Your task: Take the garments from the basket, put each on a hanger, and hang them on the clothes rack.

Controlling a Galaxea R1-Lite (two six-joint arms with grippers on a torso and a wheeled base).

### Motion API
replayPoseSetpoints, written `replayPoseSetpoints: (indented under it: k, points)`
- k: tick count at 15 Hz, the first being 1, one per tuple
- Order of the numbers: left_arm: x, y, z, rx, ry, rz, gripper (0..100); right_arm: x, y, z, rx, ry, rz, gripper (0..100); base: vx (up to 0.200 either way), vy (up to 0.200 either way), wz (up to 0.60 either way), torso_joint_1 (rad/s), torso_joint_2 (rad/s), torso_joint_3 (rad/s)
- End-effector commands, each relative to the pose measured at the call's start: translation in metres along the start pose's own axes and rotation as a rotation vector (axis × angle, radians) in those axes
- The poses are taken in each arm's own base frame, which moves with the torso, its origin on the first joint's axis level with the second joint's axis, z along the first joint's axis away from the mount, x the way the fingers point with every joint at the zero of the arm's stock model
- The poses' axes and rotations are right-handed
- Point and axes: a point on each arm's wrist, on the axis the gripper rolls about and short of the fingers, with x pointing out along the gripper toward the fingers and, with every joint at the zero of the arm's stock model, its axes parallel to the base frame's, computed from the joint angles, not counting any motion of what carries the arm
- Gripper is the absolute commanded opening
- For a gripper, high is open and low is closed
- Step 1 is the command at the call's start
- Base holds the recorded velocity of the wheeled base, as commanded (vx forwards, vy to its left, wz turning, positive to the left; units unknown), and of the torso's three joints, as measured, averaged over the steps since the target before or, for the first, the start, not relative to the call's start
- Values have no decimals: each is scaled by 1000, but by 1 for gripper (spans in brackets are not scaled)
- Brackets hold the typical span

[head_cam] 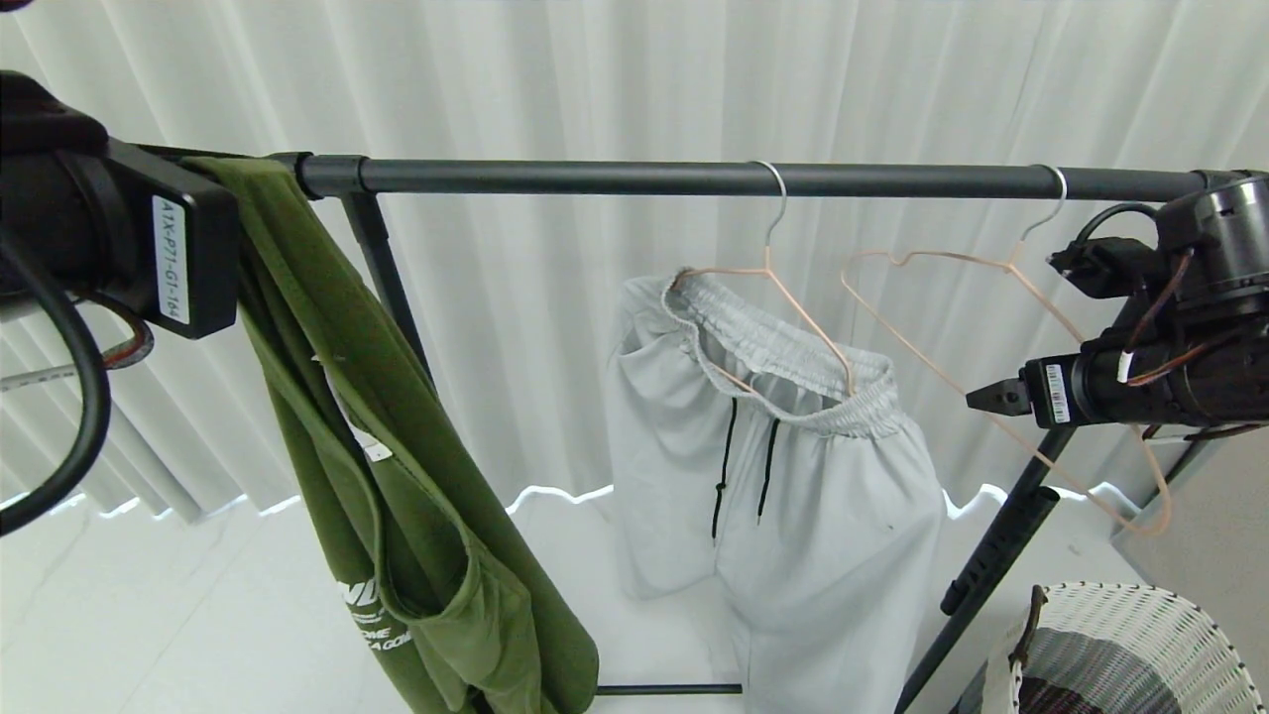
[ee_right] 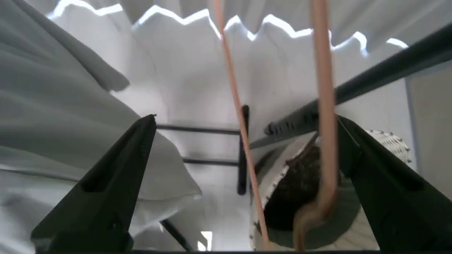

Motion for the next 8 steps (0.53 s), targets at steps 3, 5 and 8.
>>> replayPoseSetpoints:
  k: [3,5,8]
  points:
    - [1,-1,0,2,2,-1,0,6,-6,-1,-8,16,-1,0,0,0,0,0,0,0]
    - [2,-1,0,4,4,-2,0,11,-7,-2,-19,27,0,0,0,0,0,0,0,0]
    - [2,-1,0,4,4,-2,0,14,-8,0,-13,11,15,0,0,0,0,0,0,0]
